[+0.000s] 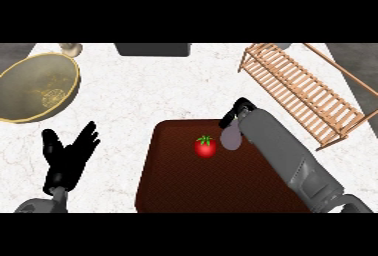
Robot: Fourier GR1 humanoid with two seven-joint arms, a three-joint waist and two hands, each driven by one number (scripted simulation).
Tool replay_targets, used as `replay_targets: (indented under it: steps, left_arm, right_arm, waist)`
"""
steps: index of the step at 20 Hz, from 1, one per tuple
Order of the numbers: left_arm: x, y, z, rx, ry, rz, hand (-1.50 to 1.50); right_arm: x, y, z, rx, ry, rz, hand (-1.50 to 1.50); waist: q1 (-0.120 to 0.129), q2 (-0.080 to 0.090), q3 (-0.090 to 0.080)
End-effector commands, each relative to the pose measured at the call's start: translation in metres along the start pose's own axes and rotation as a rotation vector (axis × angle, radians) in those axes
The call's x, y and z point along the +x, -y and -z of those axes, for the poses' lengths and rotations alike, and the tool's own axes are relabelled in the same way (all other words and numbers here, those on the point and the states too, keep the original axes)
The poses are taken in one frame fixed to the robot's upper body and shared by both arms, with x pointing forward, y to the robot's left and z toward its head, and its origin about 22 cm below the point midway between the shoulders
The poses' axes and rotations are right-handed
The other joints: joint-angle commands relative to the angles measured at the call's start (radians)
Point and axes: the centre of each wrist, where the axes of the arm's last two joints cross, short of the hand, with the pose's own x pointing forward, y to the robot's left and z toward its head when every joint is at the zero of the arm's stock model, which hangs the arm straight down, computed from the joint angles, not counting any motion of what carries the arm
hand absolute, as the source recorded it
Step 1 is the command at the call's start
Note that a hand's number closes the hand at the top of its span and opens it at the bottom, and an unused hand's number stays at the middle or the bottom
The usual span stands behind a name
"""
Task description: Pick the eggplant from the tray and place it in the tiered shelf
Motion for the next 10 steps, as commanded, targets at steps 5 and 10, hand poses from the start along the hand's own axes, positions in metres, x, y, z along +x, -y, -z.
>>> replay_targets:
  steps: [5, 10]
  left_arm:
    - [0.007, 0.000, 0.003, 0.005, 0.002, 0.009, 0.00]
    - [-0.004, 0.002, -0.001, -0.003, -0.023, 0.010, 0.00]
  right_arm:
    - [0.054, 0.030, -0.066, -0.645, 0.275, 0.376, 1.50]
    - [0.096, 0.029, -0.119, -0.939, 0.347, 0.434, 1.50]
  waist:
    - [0.016, 0.006, 0.017]
    - [0.023, 0.002, 0.015]
